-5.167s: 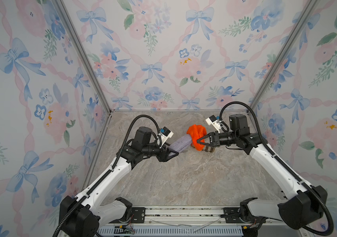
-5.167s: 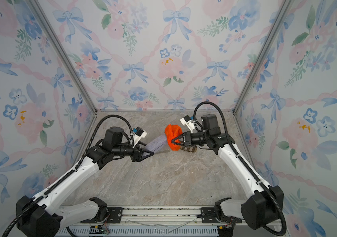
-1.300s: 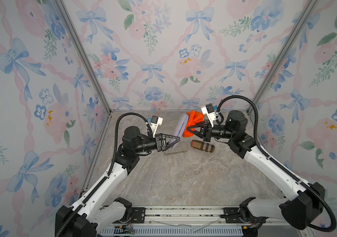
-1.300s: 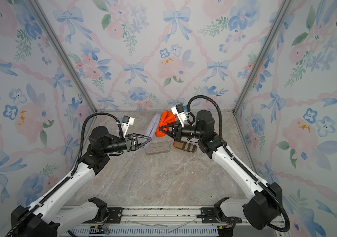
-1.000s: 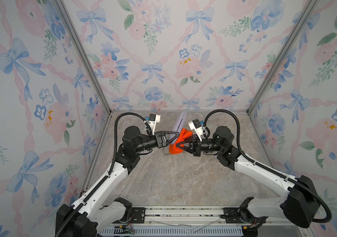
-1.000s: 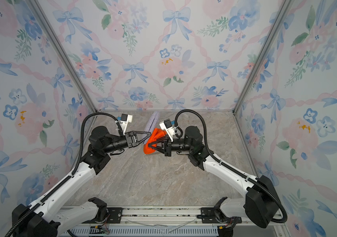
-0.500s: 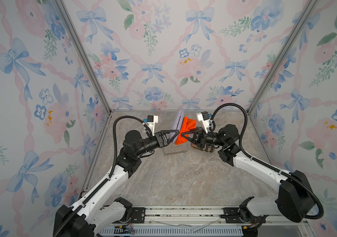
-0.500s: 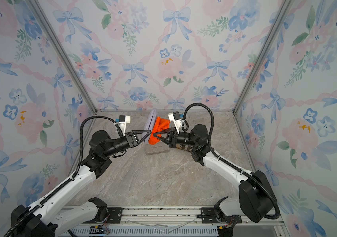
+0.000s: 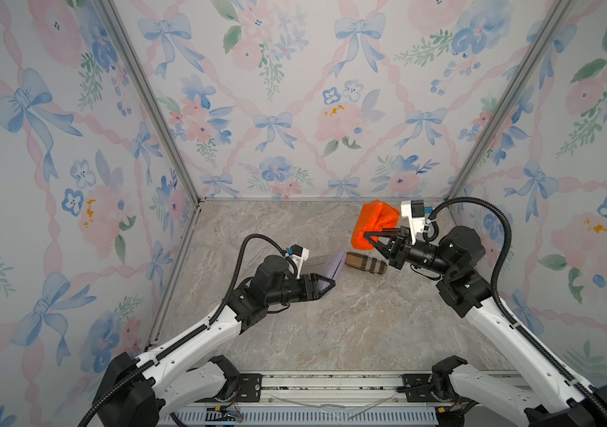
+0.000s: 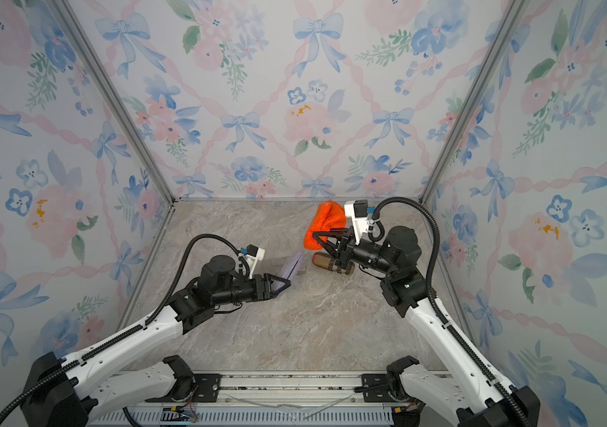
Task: Wipe the eyeglass case
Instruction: Place the eyeglass case at the center of the board.
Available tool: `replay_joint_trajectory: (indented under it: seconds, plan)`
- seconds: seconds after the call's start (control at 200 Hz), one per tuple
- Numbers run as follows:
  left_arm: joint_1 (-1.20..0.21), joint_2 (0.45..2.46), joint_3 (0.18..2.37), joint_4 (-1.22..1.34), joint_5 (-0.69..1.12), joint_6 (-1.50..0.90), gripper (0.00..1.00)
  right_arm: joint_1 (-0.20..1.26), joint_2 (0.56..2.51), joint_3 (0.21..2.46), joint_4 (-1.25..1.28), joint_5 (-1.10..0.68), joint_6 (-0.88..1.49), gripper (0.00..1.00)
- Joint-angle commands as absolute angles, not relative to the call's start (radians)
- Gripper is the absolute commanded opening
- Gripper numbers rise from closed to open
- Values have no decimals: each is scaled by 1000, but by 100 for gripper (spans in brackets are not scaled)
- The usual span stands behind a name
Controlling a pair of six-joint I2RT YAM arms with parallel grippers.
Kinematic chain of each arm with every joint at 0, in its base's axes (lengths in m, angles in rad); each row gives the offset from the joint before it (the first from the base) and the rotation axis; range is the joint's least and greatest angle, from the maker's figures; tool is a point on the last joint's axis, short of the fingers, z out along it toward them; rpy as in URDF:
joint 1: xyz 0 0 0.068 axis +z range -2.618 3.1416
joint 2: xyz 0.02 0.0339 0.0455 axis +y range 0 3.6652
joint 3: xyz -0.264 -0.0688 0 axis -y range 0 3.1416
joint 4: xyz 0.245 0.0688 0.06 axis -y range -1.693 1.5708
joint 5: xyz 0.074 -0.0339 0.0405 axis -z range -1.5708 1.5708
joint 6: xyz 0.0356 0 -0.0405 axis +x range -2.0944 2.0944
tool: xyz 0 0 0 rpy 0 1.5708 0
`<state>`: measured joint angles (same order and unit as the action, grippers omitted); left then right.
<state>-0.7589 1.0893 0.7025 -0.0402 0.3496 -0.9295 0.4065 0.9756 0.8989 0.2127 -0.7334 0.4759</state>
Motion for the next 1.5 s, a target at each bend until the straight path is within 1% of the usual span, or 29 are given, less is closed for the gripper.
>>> replay_joint_trajectory:
  seconds: [0.0,0.12,0.27,0.525,0.58,0.63,0.7,0.78,0.825,0.91,0.94,1.1,1.36,1.38,1.385,1.395,1.4,1.41,1.495]
  plan:
    - [-833,1125,686,-146,84,-925,9,396,944,846,51,-688,421,0]
    - [-924,1129,652,-200,-70,-1068,10,393,912,820,34,-685,420,0]
    - [-1034,1159,625,-270,-206,-1235,10,390,923,808,20,-696,408,0]
    - [-1075,1322,673,-290,-239,-1374,11,378,884,760,13,-701,407,0]
    - [-1101,1365,694,-317,-258,-1409,11,371,873,753,12,-704,409,0]
    - [-1125,1401,712,-339,-268,-1439,12,363,864,748,11,-707,409,0]
    - [-1136,1440,728,-390,-270,-1490,19,350,861,740,14,-714,404,0]
    - [-1135,1456,728,-405,-247,-1510,22,332,865,728,18,-718,399,0]
    - [-1136,1461,727,-411,-234,-1515,28,322,869,722,23,-727,399,0]
    - [-1132,1476,762,-430,-195,-1527,47,309,866,706,33,-735,400,0]
    - [-1129,1481,764,-430,-180,-1526,51,305,863,699,37,-734,402,0]
    - [-1108,1512,775,-428,-147,-1509,62,283,851,668,40,-745,401,0]
    - [-1110,1523,795,-419,-115,-1489,71,258,810,639,26,-759,394,0]
    - [-1110,1523,796,-420,-112,-1489,73,258,805,635,26,-759,396,0]
    - [-1111,1524,796,-420,-111,-1489,75,258,805,634,26,-759,397,0]
    - [-1111,1524,797,-421,-110,-1489,84,258,802,633,27,-759,399,0]
    - [-1111,1525,796,-421,-109,-1490,87,258,802,632,27,-759,399,0]
    - [-1112,1526,795,-419,-108,-1491,90,258,800,629,28,-759,400,0]
    - [-1115,1528,788,-406,-93,-1497,93,256,783,615,23,-759,408,0]
